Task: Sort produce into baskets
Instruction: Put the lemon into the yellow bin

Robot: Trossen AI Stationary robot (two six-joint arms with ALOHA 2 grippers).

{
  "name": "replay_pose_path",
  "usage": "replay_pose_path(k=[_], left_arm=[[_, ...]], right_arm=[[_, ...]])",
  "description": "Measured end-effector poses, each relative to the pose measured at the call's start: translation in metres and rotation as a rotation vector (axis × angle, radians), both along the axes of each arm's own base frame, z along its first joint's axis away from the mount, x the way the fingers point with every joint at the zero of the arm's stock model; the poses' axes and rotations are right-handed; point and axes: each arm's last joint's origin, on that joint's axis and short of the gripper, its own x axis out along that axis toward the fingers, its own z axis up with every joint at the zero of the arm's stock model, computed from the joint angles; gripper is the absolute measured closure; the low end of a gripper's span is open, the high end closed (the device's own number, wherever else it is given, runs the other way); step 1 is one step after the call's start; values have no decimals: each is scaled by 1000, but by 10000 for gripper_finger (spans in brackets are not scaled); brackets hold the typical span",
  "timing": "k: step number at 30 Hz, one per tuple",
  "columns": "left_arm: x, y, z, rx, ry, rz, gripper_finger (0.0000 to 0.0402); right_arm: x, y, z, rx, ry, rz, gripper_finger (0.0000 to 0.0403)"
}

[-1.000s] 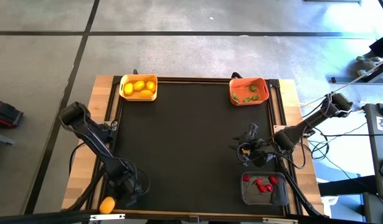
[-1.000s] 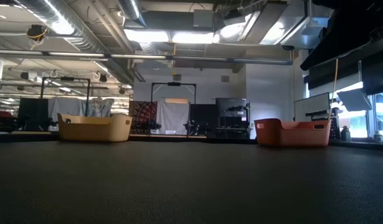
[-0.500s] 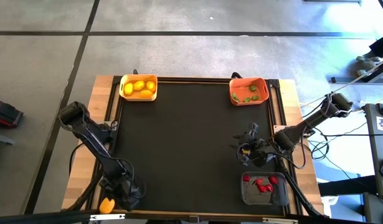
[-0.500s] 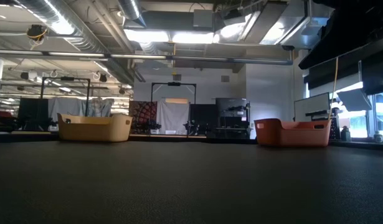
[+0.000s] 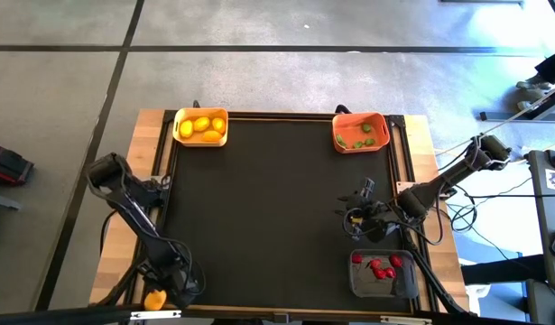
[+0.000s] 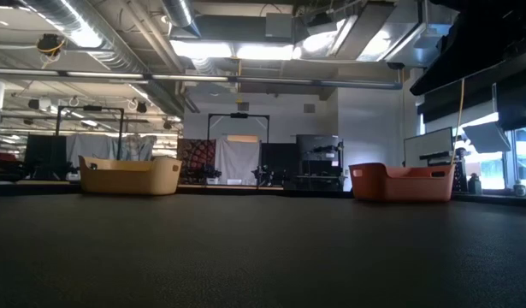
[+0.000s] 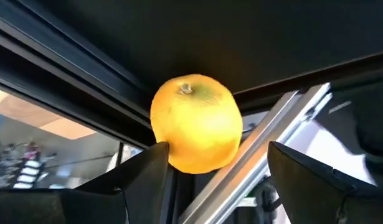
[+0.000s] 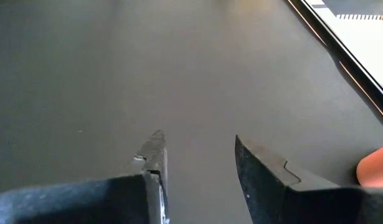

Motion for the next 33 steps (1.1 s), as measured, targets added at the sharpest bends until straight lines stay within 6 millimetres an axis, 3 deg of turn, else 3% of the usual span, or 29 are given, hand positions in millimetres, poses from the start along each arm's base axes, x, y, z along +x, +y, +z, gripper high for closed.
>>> replay_pose_path(k=[12, 24, 33], left_arm=[[-4, -9, -22, -63, 98, -118, 133], [-6, 1, -28, 86, 22, -128, 133], [-6, -3, -28, -7, 40, -162, 171]], right_arm=[[0, 0, 0, 0, 0, -1, 274], [0, 0, 0, 0, 0, -1, 274], [0, 0, 0, 4, 0, -1, 274]])
